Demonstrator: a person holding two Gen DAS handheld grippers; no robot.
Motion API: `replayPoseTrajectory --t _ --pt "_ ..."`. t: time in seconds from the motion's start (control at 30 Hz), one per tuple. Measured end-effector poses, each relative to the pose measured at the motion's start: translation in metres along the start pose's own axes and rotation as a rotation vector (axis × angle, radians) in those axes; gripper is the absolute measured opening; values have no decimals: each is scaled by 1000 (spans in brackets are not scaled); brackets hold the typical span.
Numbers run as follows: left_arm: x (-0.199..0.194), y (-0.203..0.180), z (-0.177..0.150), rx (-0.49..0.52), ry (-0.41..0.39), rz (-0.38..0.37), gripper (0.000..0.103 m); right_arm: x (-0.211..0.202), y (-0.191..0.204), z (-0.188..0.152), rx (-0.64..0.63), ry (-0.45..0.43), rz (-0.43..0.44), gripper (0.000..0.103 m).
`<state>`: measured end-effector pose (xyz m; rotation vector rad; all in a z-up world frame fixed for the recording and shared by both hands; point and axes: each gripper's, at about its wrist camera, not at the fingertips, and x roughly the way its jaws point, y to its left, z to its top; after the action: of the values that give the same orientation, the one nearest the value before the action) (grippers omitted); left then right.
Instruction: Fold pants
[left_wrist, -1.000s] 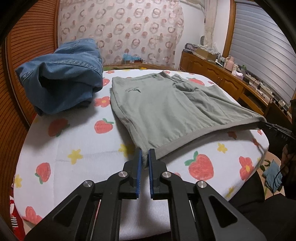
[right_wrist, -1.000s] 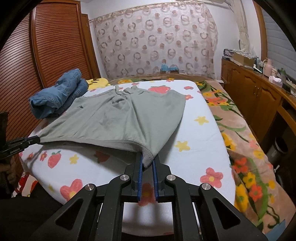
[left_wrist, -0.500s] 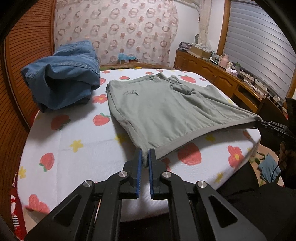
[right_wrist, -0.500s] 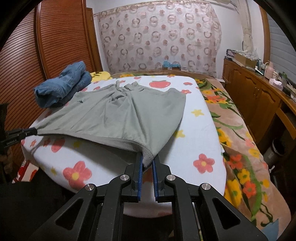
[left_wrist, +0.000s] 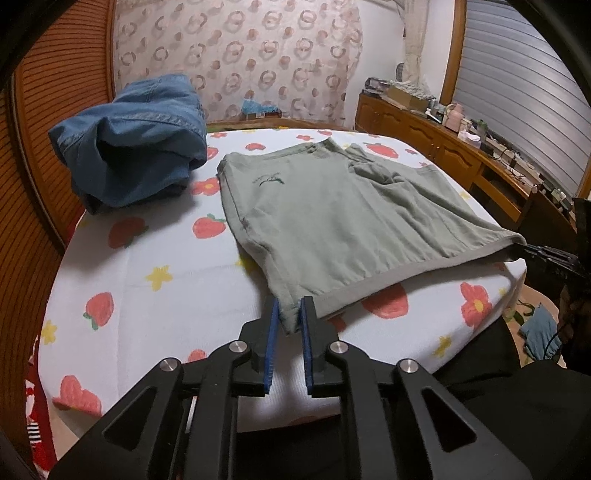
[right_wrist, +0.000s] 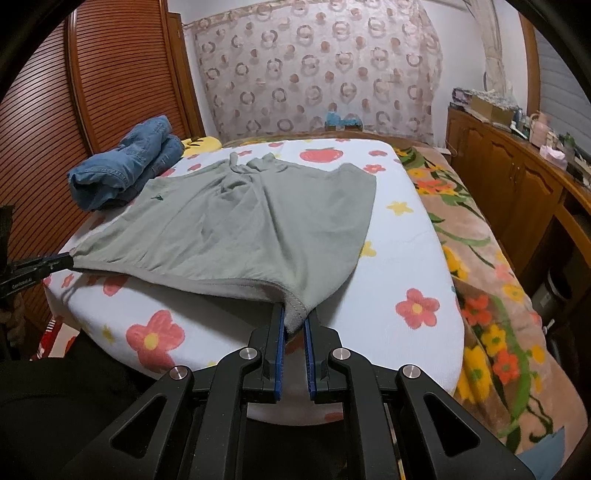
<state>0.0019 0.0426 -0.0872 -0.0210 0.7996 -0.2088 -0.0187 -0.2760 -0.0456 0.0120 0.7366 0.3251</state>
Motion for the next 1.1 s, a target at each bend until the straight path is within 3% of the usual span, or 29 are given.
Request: replayPoseTrajectory --t 0.3,0.53,0.93,1.1 --pt "3 -1 -4 -5 7 1 15 -2 3 1 10 -2 -1 9" --pt "7 1 -8 -19 13 -19 47 -4 3 1 13 -32 10 9" --pt "9 10 -8 -46 14 1 49 -2 28 28 -46 -129 70 9" --pt "6 17 -2 -56 -13 17 72 8 58 41 -112 -156 135 9"
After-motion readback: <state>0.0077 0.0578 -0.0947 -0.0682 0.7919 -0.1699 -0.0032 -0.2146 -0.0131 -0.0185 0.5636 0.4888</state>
